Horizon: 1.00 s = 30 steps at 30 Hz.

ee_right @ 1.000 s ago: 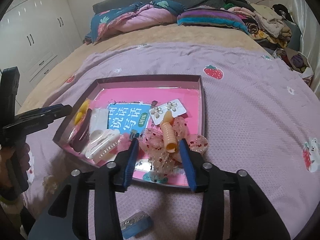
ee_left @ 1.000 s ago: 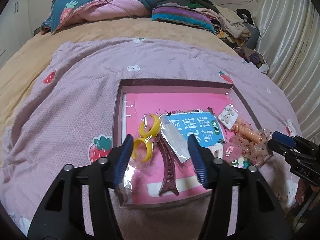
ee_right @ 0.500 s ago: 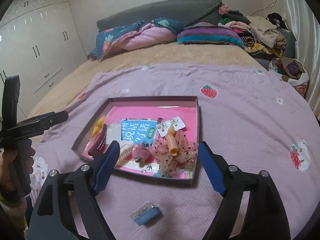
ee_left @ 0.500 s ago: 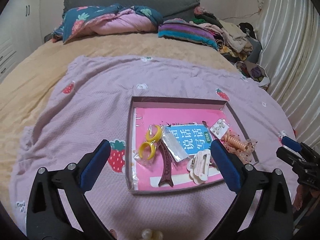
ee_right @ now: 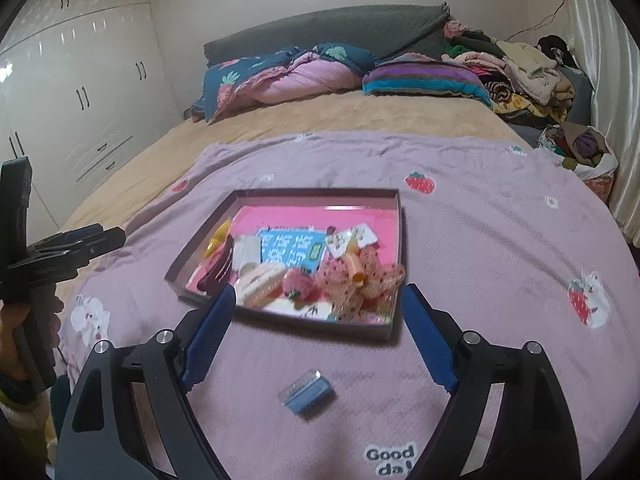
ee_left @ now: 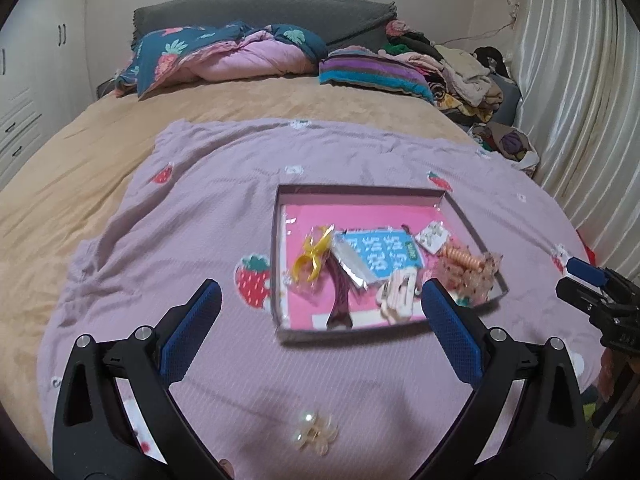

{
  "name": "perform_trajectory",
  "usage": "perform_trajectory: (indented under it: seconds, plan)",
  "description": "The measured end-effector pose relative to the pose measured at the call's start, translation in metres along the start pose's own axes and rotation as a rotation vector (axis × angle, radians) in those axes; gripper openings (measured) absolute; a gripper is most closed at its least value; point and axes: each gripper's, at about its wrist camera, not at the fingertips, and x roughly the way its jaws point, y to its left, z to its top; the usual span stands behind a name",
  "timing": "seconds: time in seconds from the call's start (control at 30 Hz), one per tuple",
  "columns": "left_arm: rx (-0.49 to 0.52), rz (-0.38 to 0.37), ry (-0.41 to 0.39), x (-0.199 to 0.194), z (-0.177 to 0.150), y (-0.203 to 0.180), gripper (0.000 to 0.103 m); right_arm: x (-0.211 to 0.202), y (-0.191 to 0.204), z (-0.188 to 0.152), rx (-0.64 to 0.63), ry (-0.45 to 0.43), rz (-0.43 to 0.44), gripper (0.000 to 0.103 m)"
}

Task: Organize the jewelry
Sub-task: 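Withdraw both tools from the tray toward the clear clip and blue box, then grasp the clear claw clip with the left tool while the right tool grasps the blue box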

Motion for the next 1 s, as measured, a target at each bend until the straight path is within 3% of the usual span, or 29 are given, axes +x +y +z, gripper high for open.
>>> perform_trajectory:
  seconds: [0.5,0.73,0.83,0.93,1.0]
  plan:
    - [-0.022,-0.004,0.111,0.008,-0.066,0.014,0.093,0.033,0.020,-0.055,-0.006,0.142,0.021,0.084]
    - [0.018,-0.018,0.188,0.023,-0.102,0.008,0.091,0.054,0.019,-0.075,0.016,0.210,0.015,0.084]
    - [0.026,-0.031,0.209,0.031,-0.112,0.005,0.083,0.064,0.016,-0.081,0.037,0.238,0.011,0.084]
    - [0.049,-0.029,0.226,0.039,-0.119,0.001,0.063,0.070,0.012,-0.086,0.069,0.257,0.009,0.084]
    - [0.055,-0.034,0.244,0.046,-0.124,-0.002,0.041,0.076,0.010,-0.087,0.091,0.269,0.015,0.083]
